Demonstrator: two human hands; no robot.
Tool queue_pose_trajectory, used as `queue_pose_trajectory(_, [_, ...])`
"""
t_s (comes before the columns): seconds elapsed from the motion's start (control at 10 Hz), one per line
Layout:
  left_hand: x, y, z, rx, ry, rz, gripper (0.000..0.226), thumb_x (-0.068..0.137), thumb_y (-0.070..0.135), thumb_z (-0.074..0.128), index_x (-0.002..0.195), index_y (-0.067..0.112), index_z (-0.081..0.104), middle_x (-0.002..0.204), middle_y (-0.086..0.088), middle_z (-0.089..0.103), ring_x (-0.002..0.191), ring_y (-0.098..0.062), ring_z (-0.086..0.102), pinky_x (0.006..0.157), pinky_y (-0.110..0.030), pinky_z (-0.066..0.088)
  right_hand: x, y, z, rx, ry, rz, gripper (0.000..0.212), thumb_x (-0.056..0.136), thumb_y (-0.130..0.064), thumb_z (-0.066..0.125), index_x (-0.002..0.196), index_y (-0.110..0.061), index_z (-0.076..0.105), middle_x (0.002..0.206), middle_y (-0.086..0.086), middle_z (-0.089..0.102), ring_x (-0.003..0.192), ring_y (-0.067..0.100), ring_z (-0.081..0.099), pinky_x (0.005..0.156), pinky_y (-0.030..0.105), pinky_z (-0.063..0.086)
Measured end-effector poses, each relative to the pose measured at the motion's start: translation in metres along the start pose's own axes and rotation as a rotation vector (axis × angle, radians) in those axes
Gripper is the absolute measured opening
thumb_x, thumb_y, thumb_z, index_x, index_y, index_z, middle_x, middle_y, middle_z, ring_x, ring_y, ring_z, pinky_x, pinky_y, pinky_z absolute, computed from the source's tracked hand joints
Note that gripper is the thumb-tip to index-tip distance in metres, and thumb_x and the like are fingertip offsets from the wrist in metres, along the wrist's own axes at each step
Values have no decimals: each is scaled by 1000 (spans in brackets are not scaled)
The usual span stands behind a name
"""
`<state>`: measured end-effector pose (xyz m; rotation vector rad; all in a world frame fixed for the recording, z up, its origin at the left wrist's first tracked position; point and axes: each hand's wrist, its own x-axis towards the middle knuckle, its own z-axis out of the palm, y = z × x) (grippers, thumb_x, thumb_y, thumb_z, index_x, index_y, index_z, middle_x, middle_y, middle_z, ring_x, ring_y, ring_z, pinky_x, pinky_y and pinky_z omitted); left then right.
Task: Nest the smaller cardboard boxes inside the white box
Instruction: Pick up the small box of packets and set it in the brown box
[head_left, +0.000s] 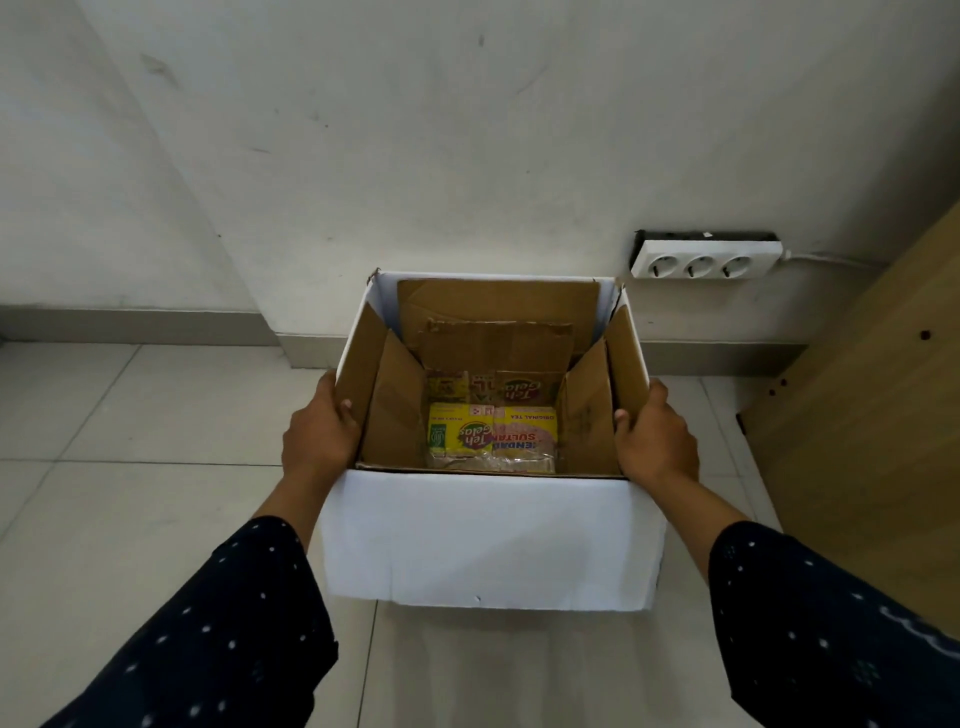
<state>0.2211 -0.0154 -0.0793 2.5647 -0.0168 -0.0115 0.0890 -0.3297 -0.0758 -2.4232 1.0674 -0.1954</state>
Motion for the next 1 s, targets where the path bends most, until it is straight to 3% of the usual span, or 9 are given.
queue_pose_trajectory(0.3, [22, 3, 4, 25, 9, -28, 48, 98, 27, 37, 145, 22, 31, 119, -23, 62, 102, -45, 59, 85, -47, 47, 18, -15, 3, -21, -3, 4, 53, 97, -30, 49, 143, -11, 30, 125, 20, 58, 108, 40, 60, 80, 42, 50])
queue_pose_trajectory(0.6, [25, 4, 4, 31, 10, -10, 46, 98, 29, 38, 143, 23, 32, 116, -23, 63, 98, -45, 60, 74, -41, 42, 23, -18, 4, -16, -7, 13, 52, 97, -28, 48, 142, -11, 30, 128, 20, 57, 109, 40, 59, 82, 45, 51])
queue_pose_trajectory(0.8, [12, 12, -15, 50, -136, -16, 57, 96, 35, 42, 148, 21, 22, 130, -21, 56, 113, -44, 54, 88, -47, 43, 21, -17, -11, -34, -171, 42, 64, 95, -35, 49, 147, -12, 19, 141, 19, 46, 119, 41, 52, 88, 45, 46])
queue_pose_trajectory(0.9, [4, 22, -28, 107, -118, -7, 62, 94, 37, 45, 148, 19, 22, 136, -20, 51, 118, -43, 51, 93, -51, 44, 18, -21, -23, -56, -223, 70, 68, 94, -38, 49, 149, -13, 17, 145, 18, 41, 124, 41, 48, 94, 47, 44])
queue_pose_trajectory(1.0, [-11, 48, -46, 198, -87, 49, 63, 91, 41, 47, 146, 22, 24, 142, -16, 46, 122, -43, 47, 97, -55, 42, 4, -37, -47, -76, -182, -38, 64, 93, -37, 49, 147, -14, 22, 148, 15, 34, 130, 40, 41, 97, 49, 41])
